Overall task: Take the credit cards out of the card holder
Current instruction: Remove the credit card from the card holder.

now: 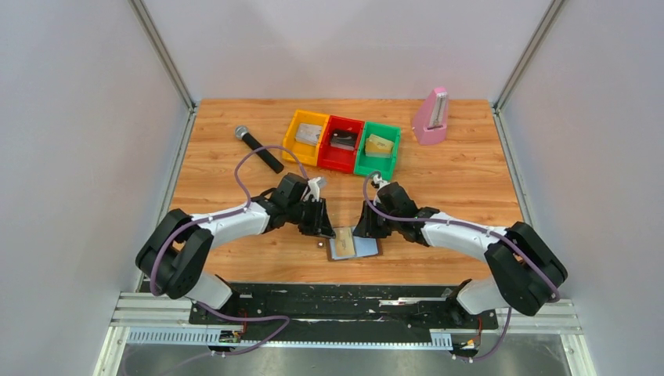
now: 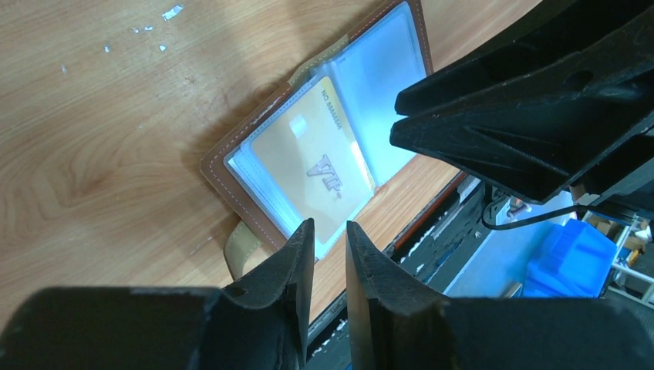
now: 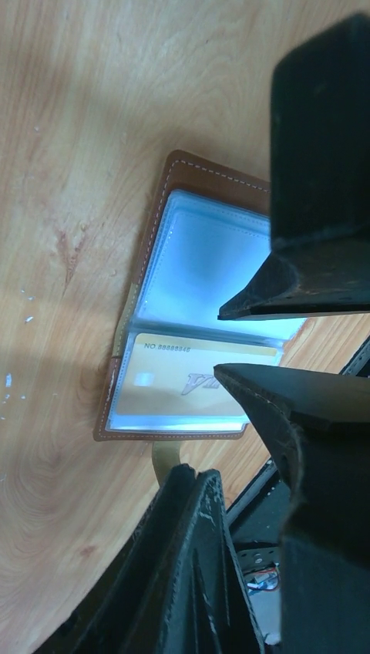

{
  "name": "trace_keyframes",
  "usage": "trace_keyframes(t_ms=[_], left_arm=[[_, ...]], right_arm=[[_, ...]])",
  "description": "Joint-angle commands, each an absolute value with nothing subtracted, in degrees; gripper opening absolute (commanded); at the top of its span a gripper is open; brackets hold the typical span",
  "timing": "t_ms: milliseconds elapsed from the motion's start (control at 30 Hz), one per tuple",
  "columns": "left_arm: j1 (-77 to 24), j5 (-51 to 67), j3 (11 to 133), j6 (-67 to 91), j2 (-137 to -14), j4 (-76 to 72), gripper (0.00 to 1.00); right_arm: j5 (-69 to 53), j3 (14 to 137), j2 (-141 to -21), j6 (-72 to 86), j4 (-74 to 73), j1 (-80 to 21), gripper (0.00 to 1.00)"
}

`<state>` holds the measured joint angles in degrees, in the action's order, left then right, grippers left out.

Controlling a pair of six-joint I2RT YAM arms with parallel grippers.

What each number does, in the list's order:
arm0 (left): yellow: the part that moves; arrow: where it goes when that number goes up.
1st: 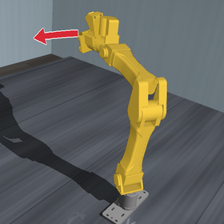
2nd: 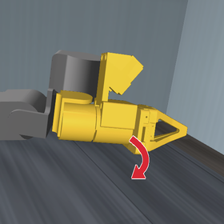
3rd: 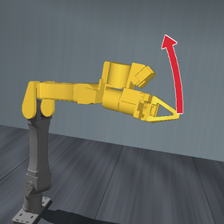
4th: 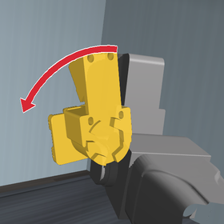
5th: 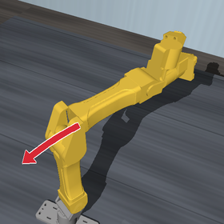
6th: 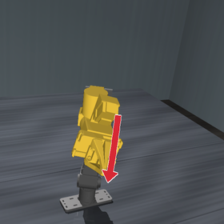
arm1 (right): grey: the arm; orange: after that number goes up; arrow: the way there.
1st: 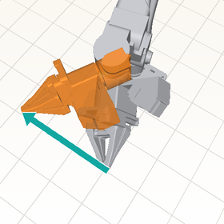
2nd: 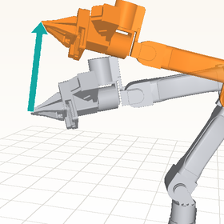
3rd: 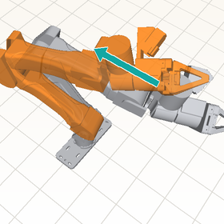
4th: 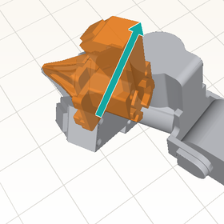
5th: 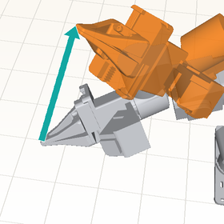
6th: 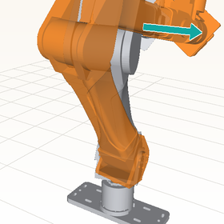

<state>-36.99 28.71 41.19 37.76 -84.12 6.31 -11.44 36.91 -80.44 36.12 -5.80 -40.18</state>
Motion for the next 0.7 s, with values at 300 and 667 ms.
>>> trace_keyframes(t_ms=[300, 667], left_arm=[[-37.18, 28.81, 39.37, 36.62, -89.70, 0.33, 0.19], [-37.22, 27.39, 37.85, 35.69, -92.31, -1.77, 0.16]], right_arm=[[-20.20, 34.54, -84.74, 36.83, 5.16, -37.80, 0.27], [-22.43, 33.62, -87.98, 36.83, 7.87, -37.09, 0.24]])
